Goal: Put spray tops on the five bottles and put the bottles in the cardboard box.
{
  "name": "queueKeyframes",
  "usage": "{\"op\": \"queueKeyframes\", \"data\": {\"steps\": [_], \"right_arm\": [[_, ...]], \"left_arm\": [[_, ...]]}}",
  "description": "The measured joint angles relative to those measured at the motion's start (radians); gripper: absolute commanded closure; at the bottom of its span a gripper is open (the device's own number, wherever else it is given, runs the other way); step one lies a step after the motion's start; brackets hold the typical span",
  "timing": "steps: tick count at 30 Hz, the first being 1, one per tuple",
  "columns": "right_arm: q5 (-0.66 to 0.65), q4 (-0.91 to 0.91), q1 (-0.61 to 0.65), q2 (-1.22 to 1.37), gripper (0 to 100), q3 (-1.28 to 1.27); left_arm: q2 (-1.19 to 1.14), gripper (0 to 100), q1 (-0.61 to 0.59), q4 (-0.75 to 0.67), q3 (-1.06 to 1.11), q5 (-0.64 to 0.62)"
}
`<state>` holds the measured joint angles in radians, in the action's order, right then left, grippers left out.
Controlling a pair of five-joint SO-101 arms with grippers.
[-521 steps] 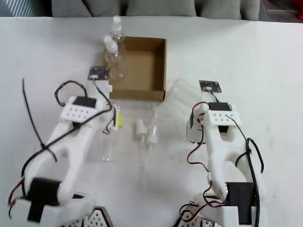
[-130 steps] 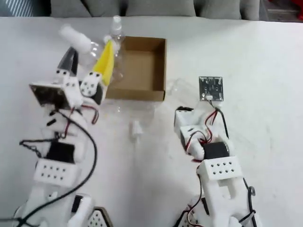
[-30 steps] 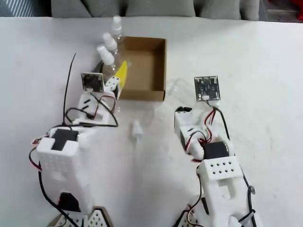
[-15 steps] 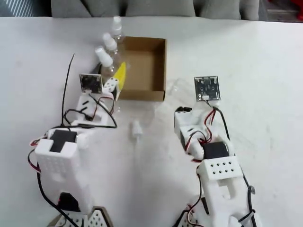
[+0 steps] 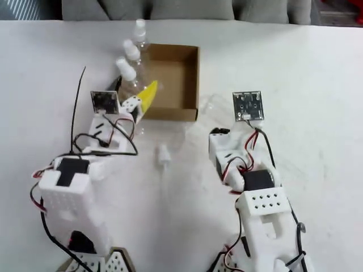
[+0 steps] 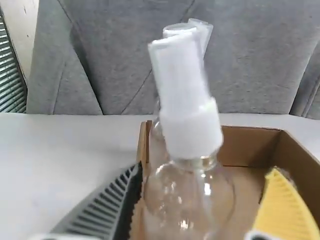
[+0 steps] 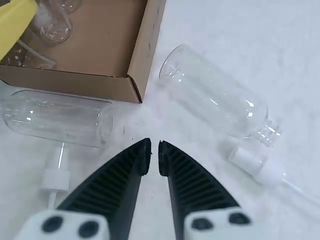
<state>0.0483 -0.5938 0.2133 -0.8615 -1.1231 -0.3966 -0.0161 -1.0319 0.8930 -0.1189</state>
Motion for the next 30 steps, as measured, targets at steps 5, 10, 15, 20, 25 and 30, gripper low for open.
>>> {"op": "queueKeyframes", "data": {"steps": [5,10,15,20,25,30], "right_arm": [[0.000,0.000,0.000,0.000,98.1,0.000],[0.000,0.000,0.000,0.000,98.1,0.000],[0.000,0.000,0.000,0.000,98.1,0.000],[0.000,0.000,0.000,0.000,98.1,0.000],[0.000,0.000,0.000,0.000,98.1,0.000],[0.000,0.000,0.000,0.000,98.1,0.000]], "left_arm": [[0.057,63,-0.025,0.000,0.058,-0.003],[0.103,63,-0.035,0.000,0.121,-0.003],[0.187,64,-0.035,0.000,0.203,-0.003],[0.298,64,-0.035,0.000,0.299,-0.003],[0.407,79,-0.035,0.080,0.336,-0.003],[0.552,87,-0.035,0.310,0.336,-0.003]]}}
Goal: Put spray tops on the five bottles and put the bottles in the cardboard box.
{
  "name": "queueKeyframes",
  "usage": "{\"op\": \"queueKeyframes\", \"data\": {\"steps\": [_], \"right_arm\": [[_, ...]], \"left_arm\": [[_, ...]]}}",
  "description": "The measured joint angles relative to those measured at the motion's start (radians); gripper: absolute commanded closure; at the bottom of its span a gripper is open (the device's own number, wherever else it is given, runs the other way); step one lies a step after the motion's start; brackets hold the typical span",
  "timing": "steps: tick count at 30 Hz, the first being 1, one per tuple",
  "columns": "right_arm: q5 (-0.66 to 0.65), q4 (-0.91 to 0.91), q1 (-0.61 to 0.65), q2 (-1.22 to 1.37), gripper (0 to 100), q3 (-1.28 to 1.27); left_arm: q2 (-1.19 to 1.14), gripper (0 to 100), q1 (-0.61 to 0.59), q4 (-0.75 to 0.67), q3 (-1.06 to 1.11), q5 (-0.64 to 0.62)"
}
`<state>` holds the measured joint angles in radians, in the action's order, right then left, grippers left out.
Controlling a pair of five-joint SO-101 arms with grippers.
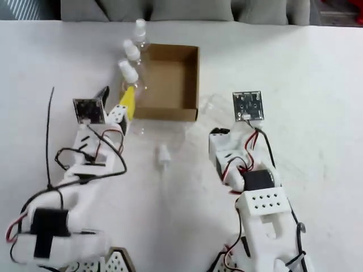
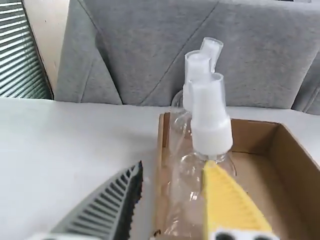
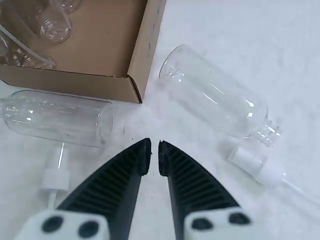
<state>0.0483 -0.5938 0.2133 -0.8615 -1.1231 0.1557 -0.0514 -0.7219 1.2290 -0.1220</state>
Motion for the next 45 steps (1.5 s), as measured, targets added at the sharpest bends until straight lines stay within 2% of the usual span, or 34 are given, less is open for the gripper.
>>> {"op": "queueKeyframes", "data": {"steps": [5,13,18,22,27,34,37,41,45], "right_arm": [[0.000,0.000,0.000,0.000,98.1,0.000],[-0.002,0.000,-0.087,0.000,98.1,0.005],[-0.002,-0.072,-0.130,0.000,98.1,0.084],[-0.002,-0.143,-0.149,0.000,98.2,0.164],[-0.002,-0.229,-0.147,0.017,98.1,0.276],[-0.146,-0.445,-0.133,0.324,97.7,0.578],[-0.221,-0.560,-0.112,0.497,91.0,0.733],[-0.247,-0.692,-0.117,0.697,77.9,0.928],[-0.287,-0.741,-0.109,0.876,75.1,1.083]], "left_arm": [[0.176,87,0.000,0.284,0.002,0.000],[0.436,87,0.000,0.822,0.002,0.000],[0.479,87,-0.054,1.043,0.003,0.000],[0.479,87,-0.129,1.085,0.031,0.000],[0.483,87,-0.152,1.059,0.117,0.023],[0.485,87,-0.152,1.049,0.120,0.055],[0.485,87,-0.152,1.049,0.120,0.055],[0.485,87,-0.152,1.046,0.120,0.055],[0.485,87,-0.152,1.046,0.120,0.055]]}}
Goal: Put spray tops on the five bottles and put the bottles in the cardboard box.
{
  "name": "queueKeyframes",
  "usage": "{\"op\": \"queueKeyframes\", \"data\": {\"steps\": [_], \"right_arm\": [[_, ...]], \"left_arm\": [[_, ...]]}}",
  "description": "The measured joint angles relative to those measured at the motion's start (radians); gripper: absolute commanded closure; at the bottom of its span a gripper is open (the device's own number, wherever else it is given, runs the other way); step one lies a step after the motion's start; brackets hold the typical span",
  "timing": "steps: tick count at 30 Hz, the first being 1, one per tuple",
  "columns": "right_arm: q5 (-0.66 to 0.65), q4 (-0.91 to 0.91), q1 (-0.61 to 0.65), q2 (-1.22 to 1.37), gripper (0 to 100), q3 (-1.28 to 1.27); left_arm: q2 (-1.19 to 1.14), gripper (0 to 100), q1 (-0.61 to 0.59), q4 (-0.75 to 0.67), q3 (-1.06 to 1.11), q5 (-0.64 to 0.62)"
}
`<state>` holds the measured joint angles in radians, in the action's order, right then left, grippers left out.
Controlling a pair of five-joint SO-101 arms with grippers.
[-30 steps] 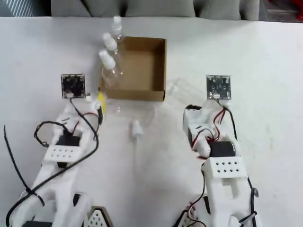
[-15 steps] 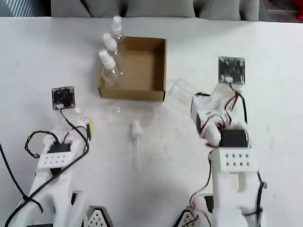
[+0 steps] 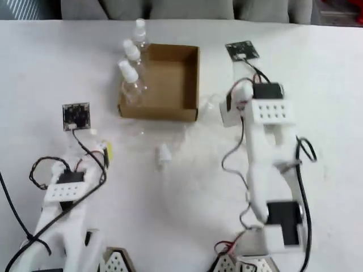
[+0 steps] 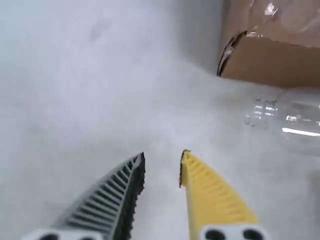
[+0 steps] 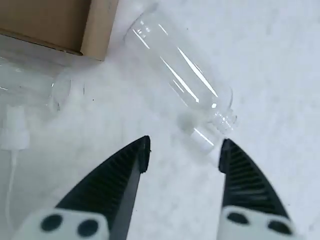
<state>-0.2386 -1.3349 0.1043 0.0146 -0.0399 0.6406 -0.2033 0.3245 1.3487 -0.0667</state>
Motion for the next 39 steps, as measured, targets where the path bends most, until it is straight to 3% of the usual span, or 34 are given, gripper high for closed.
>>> {"op": "queueKeyframes", "data": {"steps": [16,18,20,22,25,29,34,39], "right_arm": [[-0.404,-0.002,0.025,0.523,75.2,0.338],[-0.436,-0.003,0.026,0.557,78.9,0.338],[-0.454,-0.008,0.026,0.572,89.2,0.334],[-0.460,-0.009,0.023,0.572,99.3,0.336],[-0.465,-0.009,0.006,0.560,94.3,0.336],[-0.542,-0.069,-0.023,0.462,98.5,0.334],[-0.683,-0.236,-0.021,0.285,97.9,0.334],[-0.741,-0.358,-0.028,0.115,97.9,0.290]], "left_arm": [[0.000,87,0.000,0.000,0.000,0.064],[0.000,87,0.000,0.000,0.000,0.064],[0.000,87,0.000,0.000,0.000,0.064],[0.000,87,0.000,0.000,0.000,0.064],[0.000,87,0.000,0.000,0.000,0.064],[0.000,87,0.000,0.000,0.000,0.064],[0.000,87,0.000,0.000,0.000,0.064],[0.000,87,0.000,0.000,0.000,0.068]]}}
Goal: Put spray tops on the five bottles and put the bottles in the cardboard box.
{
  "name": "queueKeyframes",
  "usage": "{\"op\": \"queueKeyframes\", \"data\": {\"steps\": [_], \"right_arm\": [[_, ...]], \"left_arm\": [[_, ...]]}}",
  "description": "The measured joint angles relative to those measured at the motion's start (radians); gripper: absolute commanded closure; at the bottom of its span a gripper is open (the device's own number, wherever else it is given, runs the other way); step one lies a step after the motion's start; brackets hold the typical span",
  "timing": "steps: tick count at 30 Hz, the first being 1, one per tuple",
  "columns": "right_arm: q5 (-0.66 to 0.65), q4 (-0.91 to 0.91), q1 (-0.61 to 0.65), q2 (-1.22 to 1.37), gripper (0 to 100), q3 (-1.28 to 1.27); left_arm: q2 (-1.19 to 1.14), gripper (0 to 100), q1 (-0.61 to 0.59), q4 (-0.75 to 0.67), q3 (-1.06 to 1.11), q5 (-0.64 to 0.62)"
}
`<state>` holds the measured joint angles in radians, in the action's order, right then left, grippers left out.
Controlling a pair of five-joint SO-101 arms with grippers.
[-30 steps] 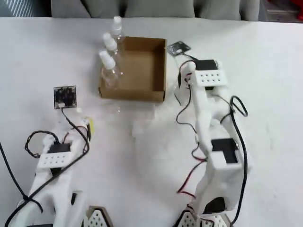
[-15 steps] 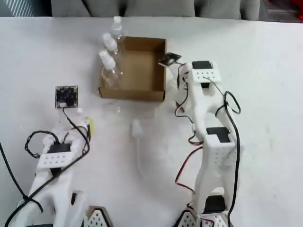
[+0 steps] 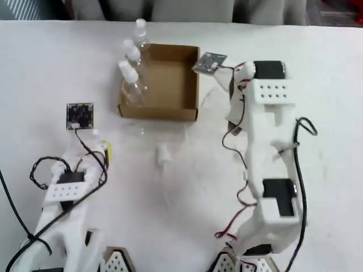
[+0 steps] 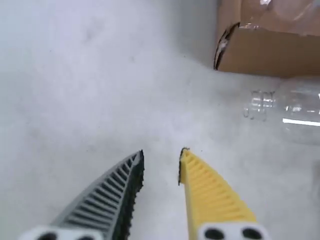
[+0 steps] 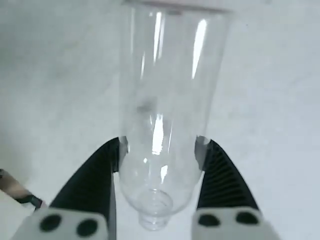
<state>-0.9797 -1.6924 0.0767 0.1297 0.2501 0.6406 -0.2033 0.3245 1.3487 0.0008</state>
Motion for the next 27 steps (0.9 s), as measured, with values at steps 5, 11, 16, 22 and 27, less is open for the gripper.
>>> {"op": "queueKeyframes", "data": {"steps": [5,11,16,22,27], "right_arm": [[-0.172,-0.006,0.029,-0.124,97.9,-0.230],[-0.359,-0.006,0.141,-0.204,97.5,-0.511],[-0.376,0.038,0.203,-0.213,96.6,-0.651],[-0.376,0.166,0.265,-0.173,80.9,-0.736],[-0.376,0.218,0.264,-0.103,73.2,-0.736]], "left_arm": [[0.000,87,0.000,-0.014,0.026,0.003],[0.000,87,0.000,-0.026,0.028,0.003],[0.000,87,0.000,-0.026,0.028,0.003],[0.000,87,0.000,-0.026,0.028,0.003],[0.000,87,0.000,-0.026,0.028,0.003]]}}
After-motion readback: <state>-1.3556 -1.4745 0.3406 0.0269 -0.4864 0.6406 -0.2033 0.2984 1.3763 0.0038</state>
